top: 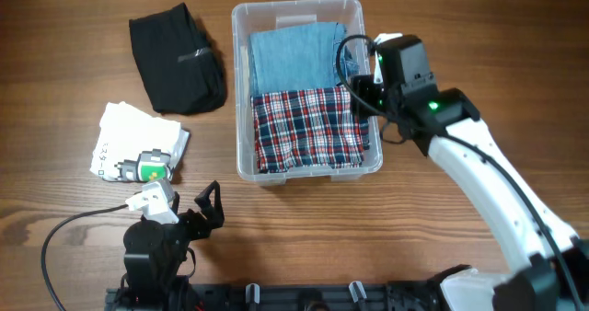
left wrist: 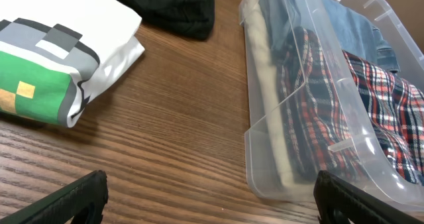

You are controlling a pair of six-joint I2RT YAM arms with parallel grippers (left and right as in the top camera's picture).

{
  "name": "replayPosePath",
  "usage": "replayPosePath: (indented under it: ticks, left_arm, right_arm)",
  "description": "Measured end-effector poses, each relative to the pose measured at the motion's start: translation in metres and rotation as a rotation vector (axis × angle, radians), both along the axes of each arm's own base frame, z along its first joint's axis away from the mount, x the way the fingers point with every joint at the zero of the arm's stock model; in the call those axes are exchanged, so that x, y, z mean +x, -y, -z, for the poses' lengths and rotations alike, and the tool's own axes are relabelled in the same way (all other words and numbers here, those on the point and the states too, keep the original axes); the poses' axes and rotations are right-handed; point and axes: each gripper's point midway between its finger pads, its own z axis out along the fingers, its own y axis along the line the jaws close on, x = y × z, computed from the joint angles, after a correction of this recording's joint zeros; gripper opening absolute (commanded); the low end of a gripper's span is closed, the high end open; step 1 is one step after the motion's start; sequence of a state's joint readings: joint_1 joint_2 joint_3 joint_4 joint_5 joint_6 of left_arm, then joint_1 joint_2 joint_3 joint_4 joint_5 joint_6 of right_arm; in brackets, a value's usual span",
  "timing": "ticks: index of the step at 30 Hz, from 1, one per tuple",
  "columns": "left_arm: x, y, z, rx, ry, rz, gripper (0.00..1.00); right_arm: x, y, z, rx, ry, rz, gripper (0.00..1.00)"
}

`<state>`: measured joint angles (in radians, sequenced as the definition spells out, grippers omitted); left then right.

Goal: Pack container
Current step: 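Press the plaid shirt flat in the bin's lower half with the right gripper, then tuck the plaid shirt's right edge down, then raise the right gripper away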

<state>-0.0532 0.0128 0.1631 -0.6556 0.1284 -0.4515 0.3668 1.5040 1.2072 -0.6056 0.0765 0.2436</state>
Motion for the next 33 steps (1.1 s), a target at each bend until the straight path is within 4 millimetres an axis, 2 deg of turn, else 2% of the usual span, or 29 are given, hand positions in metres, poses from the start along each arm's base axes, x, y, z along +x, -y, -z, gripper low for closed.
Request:
replayPosePath:
  ticks: [1, 3, 5, 6, 8, 10, 12, 33]
  left_arm:
    - [0.000, 0.000, 0.000, 0.000, 0.001, 0.000, 1.00]
    - [0.000, 0.000, 0.000, 0.000, 0.000, 0.000, 1.00]
    - [0.000, 0.000, 0.000, 0.000, 0.000, 0.000, 1.00]
    - [0.000, 0.000, 0.000, 0.000, 0.001, 0.000, 1.00]
    - [0.000, 0.000, 0.000, 0.000, 0.000, 0.000, 1.00]
    - [0.000, 0.000, 0.000, 0.000, 0.001, 0.000, 1.00]
    - [0.000, 0.000, 0.000, 0.000, 0.001, 0.000, 1.00]
    - [0.000, 0.000, 0.000, 0.000, 0.000, 0.000, 1.00]
  right_arm:
    - [0.010, 0.009, 0.014, -0.008, -0.019, 0.030, 0.66]
    - [0.024, 0.016, 0.023, -0.002, -0.014, 0.049, 0.61]
    - [0.036, 0.024, 0.040, 0.006, -0.032, 0.055, 0.46]
    - [0.038, 0.025, 0.044, 0.011, -0.039, 0.047, 0.39]
    - [0.041, 0.021, 0.050, 0.027, -0.048, 0.030, 0.33]
    - [0.040, 0.016, 0.054, 0.042, -0.060, 0.006, 0.15]
    - [0.038, 0.012, 0.054, 0.056, -0.065, -0.014, 0.04]
    - [0.021, 0.018, 0.057, 0.038, -0.158, 0.012, 0.04]
